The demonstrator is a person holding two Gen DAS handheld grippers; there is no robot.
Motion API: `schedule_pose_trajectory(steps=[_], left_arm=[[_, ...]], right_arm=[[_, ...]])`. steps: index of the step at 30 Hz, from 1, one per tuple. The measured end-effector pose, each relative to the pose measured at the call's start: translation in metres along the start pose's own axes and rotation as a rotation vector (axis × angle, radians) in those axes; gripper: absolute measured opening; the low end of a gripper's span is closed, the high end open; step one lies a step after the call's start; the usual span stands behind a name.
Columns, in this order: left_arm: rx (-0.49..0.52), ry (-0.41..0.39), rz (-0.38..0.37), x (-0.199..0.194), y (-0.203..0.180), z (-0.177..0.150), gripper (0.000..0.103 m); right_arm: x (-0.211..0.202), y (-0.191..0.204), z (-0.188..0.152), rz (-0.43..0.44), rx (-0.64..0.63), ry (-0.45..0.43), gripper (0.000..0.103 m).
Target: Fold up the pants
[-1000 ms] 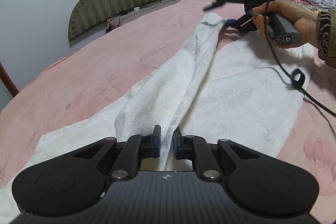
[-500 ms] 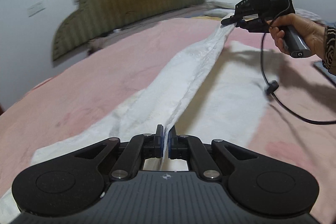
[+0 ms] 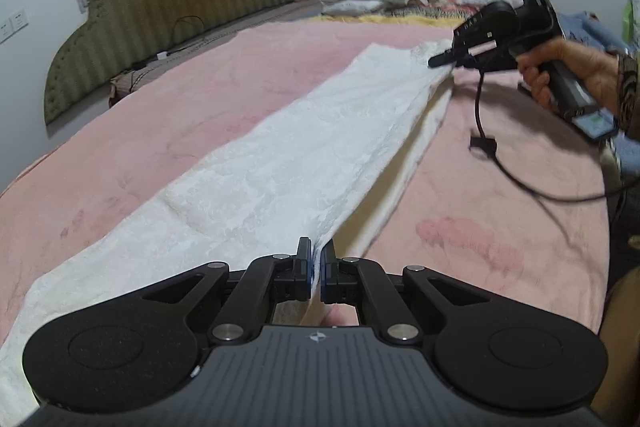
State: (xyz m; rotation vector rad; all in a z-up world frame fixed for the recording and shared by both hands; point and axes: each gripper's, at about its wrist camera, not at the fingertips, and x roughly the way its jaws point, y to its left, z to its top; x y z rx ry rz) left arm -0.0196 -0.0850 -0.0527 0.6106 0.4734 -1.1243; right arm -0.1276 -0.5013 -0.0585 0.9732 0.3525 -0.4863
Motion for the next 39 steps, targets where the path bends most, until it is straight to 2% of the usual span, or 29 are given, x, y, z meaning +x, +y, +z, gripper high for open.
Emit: schedule_pose_trajectory(steps=[5, 6, 7, 9, 11, 12, 14, 16, 18, 19, 21, 23, 24, 26, 28, 30, 33, 36, 39], left_arm=[[0.003, 0.048, -0.002, 0.018, -0.004, -0.008, 0.007], [-0.007, 0.043, 0.000, 0.015, -0.003, -0.007, 0.013], [-0.021, 0.040, -0.002, 0.012, -0.001, -0.007, 0.021], [-0.052, 0.049, -0.026, 0.006, 0.005, -0.005, 0.024], [-0.082, 0.036, -0.050, -0.003, 0.010, -0.002, 0.030], [-0.099, 0.023, -0.061, -0.008, 0.013, 0.000, 0.033], [-0.138, -0.015, -0.085, -0.015, 0.017, 0.007, 0.039], [-0.187, -0.062, -0.082, -0.021, 0.025, 0.012, 0.050], [-0.235, -0.072, -0.006, -0.020, 0.033, 0.011, 0.062], [-0.243, -0.050, 0.048, -0.016, 0.037, 0.008, 0.063], [-0.219, 0.051, 0.113, -0.002, 0.041, -0.001, 0.062], [-0.205, 0.129, 0.116, 0.006, 0.041, -0.010, 0.061], [-0.215, 0.129, 0.108, 0.005, 0.041, -0.012, 0.057], [-0.241, 0.091, 0.088, -0.003, 0.042, -0.010, 0.057], [-0.274, 0.037, 0.087, -0.007, 0.045, -0.004, 0.063], [-0.301, 0.028, 0.113, -0.002, 0.047, 0.001, 0.066], [-0.252, 0.115, 0.134, 0.015, 0.037, 0.004, 0.065], [-0.205, 0.063, 0.139, 0.011, 0.025, 0.009, 0.067], [-0.250, 0.026, 0.145, 0.013, 0.025, 0.016, 0.074]], right_arm=[[0.009, 0.000, 0.004, -0.052, -0.030, 0.039, 0.008], [0.007, 0.001, 0.005, -0.056, -0.033, 0.039, 0.008], [0.002, 0.003, 0.006, -0.069, -0.045, 0.024, 0.010], [-0.011, 0.010, 0.009, -0.126, -0.091, -0.043, 0.014], [-0.025, 0.025, 0.008, -0.210, -0.166, -0.154, 0.014], [-0.027, 0.036, 0.005, -0.209, -0.220, -0.178, 0.014], [-0.020, 0.058, -0.003, -0.123, -0.324, -0.114, 0.014], [0.000, 0.078, -0.017, -0.052, -0.401, 0.010, 0.014], [0.018, 0.087, -0.031, -0.025, -0.449, 0.108, 0.014], [0.027, 0.087, -0.037, -0.043, -0.471, 0.137, 0.014], [0.037, 0.079, -0.041, -0.120, -0.473, 0.141, 0.013], [0.030, 0.068, -0.038, -0.098, -0.378, 0.117, 0.014], [0.025, 0.068, -0.038, -0.094, -0.356, 0.104, 0.014], [0.016, 0.078, -0.045, -0.062, -0.398, 0.098, 0.014], [0.017, 0.087, -0.053, -0.012, -0.431, 0.134, 0.014], [0.026, 0.090, -0.058, 0.011, -0.431, 0.173, 0.014], [0.030, 0.079, -0.056, -0.026, -0.395, 0.159, 0.014], [0.017, 0.085, -0.053, -0.094, -0.414, 0.097, 0.014], [0.013, 0.098, -0.062, -0.042, -0.477, 0.127, 0.017]])
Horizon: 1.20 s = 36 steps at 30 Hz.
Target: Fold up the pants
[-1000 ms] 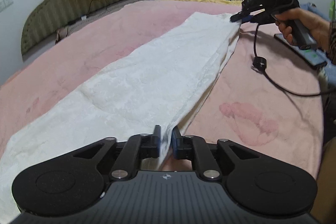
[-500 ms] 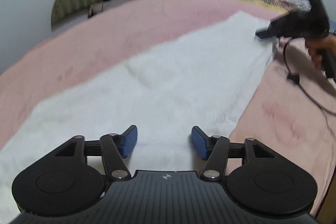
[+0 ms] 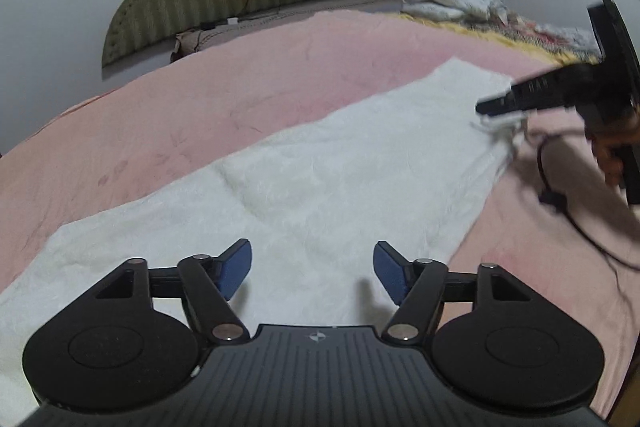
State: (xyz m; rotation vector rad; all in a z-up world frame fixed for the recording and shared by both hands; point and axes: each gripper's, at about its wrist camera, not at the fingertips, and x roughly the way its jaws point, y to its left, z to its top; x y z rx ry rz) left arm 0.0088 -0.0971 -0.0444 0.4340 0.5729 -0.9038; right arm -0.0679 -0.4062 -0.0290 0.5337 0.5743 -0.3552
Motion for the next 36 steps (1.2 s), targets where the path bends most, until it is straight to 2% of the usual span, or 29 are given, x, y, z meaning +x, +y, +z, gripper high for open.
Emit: schedule_pose_trajectory(steps=[3, 4, 7, 9, 11, 12, 15, 19, 24, 31, 36], left_arm=[[0.029, 0.056, 0.007, 0.012, -0.007, -0.001, 0.071], [0.051, 0.069, 0.018, 0.014, -0.010, -0.003, 0.071], [0.059, 0.022, 0.028, 0.004, -0.013, -0.002, 0.073], [-0.001, -0.010, 0.027, 0.000, -0.008, 0.007, 0.075], [-0.075, -0.024, 0.052, 0.003, 0.000, 0.015, 0.080], [-0.110, -0.018, 0.074, 0.007, 0.003, 0.018, 0.083], [-0.163, 0.012, 0.103, 0.021, 0.009, 0.019, 0.082], [-0.147, 0.057, 0.129, 0.034, 0.004, 0.010, 0.082], [-0.172, 0.032, 0.167, 0.028, 0.006, 0.014, 0.085], [-0.235, 0.087, 0.388, 0.041, 0.020, 0.031, 0.091], [-0.262, 0.104, 0.449, 0.043, 0.026, 0.036, 0.092]], right_arm=[[0.011, 0.003, -0.007, 0.004, -0.025, 0.046, 0.017], [0.010, -0.001, -0.009, 0.004, -0.007, 0.035, 0.017], [-0.006, -0.002, -0.007, -0.047, 0.022, -0.011, 0.019], [-0.016, 0.005, -0.007, -0.039, -0.021, -0.022, 0.030], [-0.023, 0.009, -0.009, -0.025, -0.055, -0.015, 0.059], [-0.027, 0.009, -0.010, -0.030, -0.064, -0.019, 0.064], [-0.039, 0.003, -0.013, -0.061, -0.066, -0.033, 0.065], [-0.042, -0.020, -0.015, -0.092, 0.024, -0.013, 0.065], [-0.031, -0.044, -0.016, -0.039, 0.182, -0.004, 0.065], [-0.009, -0.059, -0.005, -0.010, 0.322, -0.086, 0.066], [0.004, -0.060, 0.003, -0.021, 0.383, -0.129, 0.070]])
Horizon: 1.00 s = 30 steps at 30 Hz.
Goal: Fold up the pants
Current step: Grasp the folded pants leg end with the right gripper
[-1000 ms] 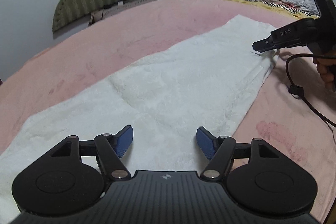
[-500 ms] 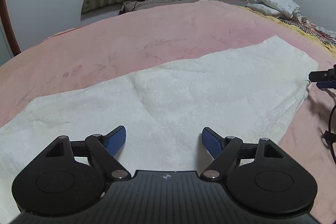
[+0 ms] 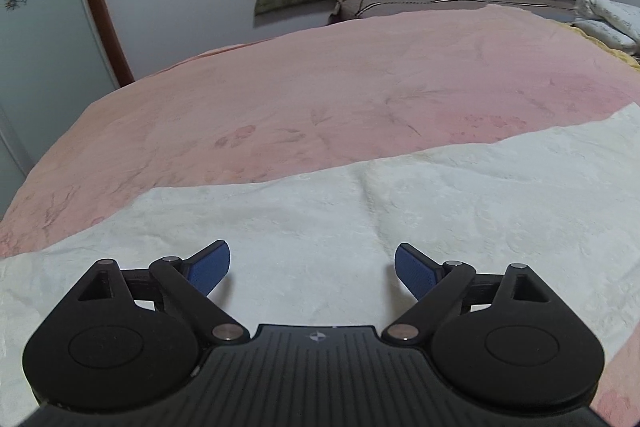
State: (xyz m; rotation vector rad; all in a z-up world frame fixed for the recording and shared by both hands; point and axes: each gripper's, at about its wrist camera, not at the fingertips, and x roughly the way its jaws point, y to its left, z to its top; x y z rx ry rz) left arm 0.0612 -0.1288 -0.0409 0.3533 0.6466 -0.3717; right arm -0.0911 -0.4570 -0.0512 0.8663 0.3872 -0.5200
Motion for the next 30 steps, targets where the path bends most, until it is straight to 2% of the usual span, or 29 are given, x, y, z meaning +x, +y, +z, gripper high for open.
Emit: schedule_pose_trajectory(steps=[4, 7, 11, 13, 17, 20, 30], left_arm=[[-0.018, 0.016, 0.009, 0.003, 0.003, 0.001, 0.093], [-0.029, 0.021, 0.009, 0.003, 0.005, 0.001, 0.093], [-0.036, 0.026, 0.012, 0.003, 0.007, 0.002, 0.093], [-0.037, 0.030, 0.012, 0.004, 0.008, 0.003, 0.093], [-0.032, 0.038, 0.012, 0.006, 0.007, 0.003, 0.094], [-0.016, 0.039, 0.025, 0.007, 0.004, 0.004, 0.096], [-0.002, 0.037, 0.030, 0.008, 0.002, 0.005, 0.097]], right_arm=[[0.010, 0.012, -0.001, -0.024, -0.062, -0.011, 0.076], [0.015, 0.019, -0.002, -0.045, -0.103, -0.012, 0.076], [0.017, 0.018, -0.002, -0.027, -0.116, -0.023, 0.073], [0.017, 0.017, -0.002, -0.027, -0.122, -0.030, 0.067], [0.018, 0.013, -0.001, -0.044, -0.117, -0.038, 0.046], [0.018, 0.008, 0.000, -0.048, -0.105, -0.040, 0.034], [0.021, 0.001, 0.001, -0.036, -0.065, -0.053, 0.031]])
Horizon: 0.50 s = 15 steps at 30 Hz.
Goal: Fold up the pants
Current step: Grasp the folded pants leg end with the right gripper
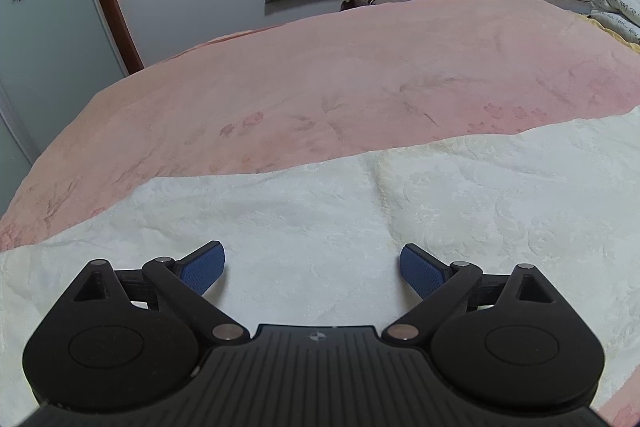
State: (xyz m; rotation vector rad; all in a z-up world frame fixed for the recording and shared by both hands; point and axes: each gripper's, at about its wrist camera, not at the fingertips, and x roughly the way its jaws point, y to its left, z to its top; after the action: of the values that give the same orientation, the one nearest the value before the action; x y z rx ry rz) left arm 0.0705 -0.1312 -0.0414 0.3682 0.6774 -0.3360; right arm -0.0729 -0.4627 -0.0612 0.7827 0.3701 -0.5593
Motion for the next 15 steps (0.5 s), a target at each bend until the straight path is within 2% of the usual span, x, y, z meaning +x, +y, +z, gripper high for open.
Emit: schedule_pose_trajectory(steps=[6, 8, 11, 13, 15], left_arm=[[0.002, 0.005, 0.001, 0.001, -0.001, 0.001, 0.098], [-0.002, 0.004, -0.018, 0.000, 0.001, 0.002, 0.097], [-0.029, 0.002, -0.085, -0.003, 0.004, 0.004, 0.097], [-0.060, 0.000, -0.143, -0.006, 0.006, 0.006, 0.097], [-0.106, 0.019, -0.222, -0.006, 0.009, 0.008, 0.096]], right_arm=[[0.002, -0.006, -0.001, 0.005, 0.061, 0.002, 0.031], [0.001, -0.005, -0.001, 0.007, 0.055, 0.005, 0.030], [-0.001, -0.006, -0.001, 0.019, 0.047, -0.004, 0.030], [-0.003, -0.004, -0.001, 0.008, 0.024, -0.019, 0.022], [-0.006, 0.001, -0.001, 0.001, -0.014, -0.038, 0.020]])
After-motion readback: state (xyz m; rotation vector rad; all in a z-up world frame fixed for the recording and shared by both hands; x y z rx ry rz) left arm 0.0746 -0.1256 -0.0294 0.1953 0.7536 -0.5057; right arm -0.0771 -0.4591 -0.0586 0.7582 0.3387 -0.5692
